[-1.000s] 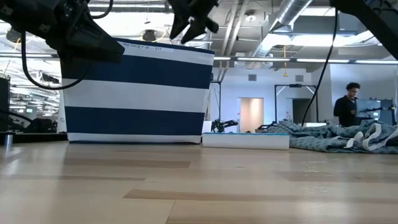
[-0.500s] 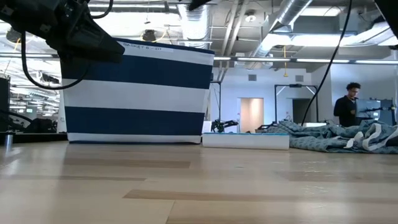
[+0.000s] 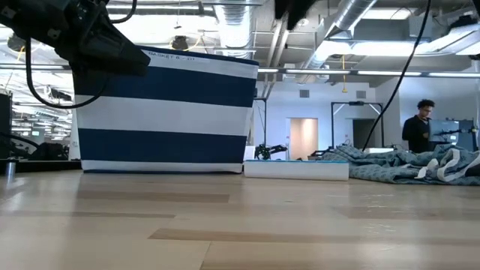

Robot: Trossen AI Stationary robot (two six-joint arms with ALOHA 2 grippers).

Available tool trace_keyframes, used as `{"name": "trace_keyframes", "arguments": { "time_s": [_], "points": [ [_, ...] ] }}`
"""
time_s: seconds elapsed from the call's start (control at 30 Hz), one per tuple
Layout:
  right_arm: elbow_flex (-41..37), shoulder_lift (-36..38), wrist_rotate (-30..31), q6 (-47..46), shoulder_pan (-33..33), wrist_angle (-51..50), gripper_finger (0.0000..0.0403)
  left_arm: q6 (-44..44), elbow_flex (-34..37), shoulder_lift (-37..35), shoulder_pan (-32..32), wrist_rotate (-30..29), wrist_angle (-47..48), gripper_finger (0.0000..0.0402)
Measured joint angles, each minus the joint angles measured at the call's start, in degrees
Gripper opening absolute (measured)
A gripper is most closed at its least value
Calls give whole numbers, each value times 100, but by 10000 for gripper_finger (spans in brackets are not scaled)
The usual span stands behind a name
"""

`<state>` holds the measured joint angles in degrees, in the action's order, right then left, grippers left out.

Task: Pick & place medical supplies in basket/bin
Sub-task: Put the pink water bottle into the blue bin

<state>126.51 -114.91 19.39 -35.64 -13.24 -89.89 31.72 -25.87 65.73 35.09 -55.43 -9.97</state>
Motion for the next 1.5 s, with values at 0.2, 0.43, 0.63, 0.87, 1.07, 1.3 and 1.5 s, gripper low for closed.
{"name": "trace_keyframes", "arguments": {
  "time_s": [0.2,0.43,0.63,0.87,1.07,1.3,1.5],
  "points": [
    [-694,-12,89,-788,-456,-10,225,182,0,0,0,458,28,157],
    [-1723,-16,191,-1577,-1257,-19,228,182,0,0,0,1067,30,157],
    [-2328,-16,348,-2615,-2115,-14,228,232,0,0,0,1166,23,157],
    [-3001,-16,9,-4388,-3053,-12,228,343,0,0,0,1029,7,157],
    [-3414,-16,-650,-6181,-3705,-13,228,364,0,0,0,944,1,157],
    [-3536,-14,-1326,-7635,-4338,95,228,368,0,0,0,903,1,157],
    [-3536,-18,-1369,-8728,-4775,340,228,368,0,0,0,858,1,157]
  ]
}}
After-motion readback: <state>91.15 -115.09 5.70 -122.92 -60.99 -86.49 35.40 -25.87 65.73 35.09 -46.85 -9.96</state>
